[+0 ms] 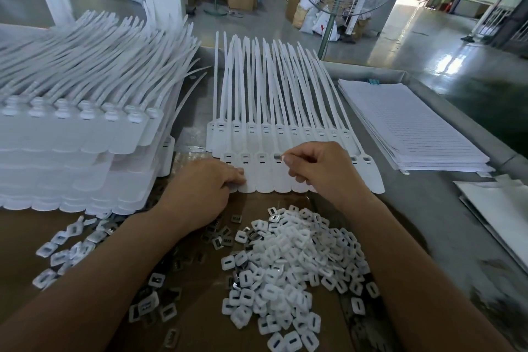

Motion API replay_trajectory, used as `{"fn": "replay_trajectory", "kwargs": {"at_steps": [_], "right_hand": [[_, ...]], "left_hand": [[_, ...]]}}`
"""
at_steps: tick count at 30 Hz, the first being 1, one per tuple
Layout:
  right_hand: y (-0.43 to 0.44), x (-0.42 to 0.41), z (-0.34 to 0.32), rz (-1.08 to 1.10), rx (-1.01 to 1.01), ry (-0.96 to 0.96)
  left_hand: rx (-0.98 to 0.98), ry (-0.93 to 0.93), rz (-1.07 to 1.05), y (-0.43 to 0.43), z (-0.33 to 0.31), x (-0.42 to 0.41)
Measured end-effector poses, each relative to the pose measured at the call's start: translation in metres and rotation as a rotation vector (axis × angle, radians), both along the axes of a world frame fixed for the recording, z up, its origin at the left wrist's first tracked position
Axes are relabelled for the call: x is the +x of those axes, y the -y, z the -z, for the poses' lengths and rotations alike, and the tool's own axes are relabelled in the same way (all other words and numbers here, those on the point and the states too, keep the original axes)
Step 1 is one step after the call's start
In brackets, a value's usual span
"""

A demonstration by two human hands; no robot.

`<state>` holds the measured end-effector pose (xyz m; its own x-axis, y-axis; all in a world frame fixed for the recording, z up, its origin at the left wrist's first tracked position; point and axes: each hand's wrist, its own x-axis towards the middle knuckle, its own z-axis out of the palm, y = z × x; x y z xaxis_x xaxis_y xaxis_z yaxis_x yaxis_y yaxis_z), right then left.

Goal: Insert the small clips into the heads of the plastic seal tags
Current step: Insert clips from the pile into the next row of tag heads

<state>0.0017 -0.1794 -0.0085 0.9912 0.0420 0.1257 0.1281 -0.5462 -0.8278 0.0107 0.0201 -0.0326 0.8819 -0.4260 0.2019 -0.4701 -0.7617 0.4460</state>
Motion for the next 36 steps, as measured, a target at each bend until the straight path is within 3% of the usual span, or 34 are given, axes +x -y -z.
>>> {"fn": "replay_trajectory", "kwargs": {"at_steps": [17, 36], "right_hand": [[-0.003, 0.030, 0.013, 0.149, -0.144, 0.098], [-0.011, 0.039, 0.013, 0.107, -0.462, -0.018]], "left_hand": [[0.024, -0.009, -0.017, 0.000, 0.000, -0.001], [0.055, -0.015, -0.017, 0.002, -0.002, -0.002]]}}
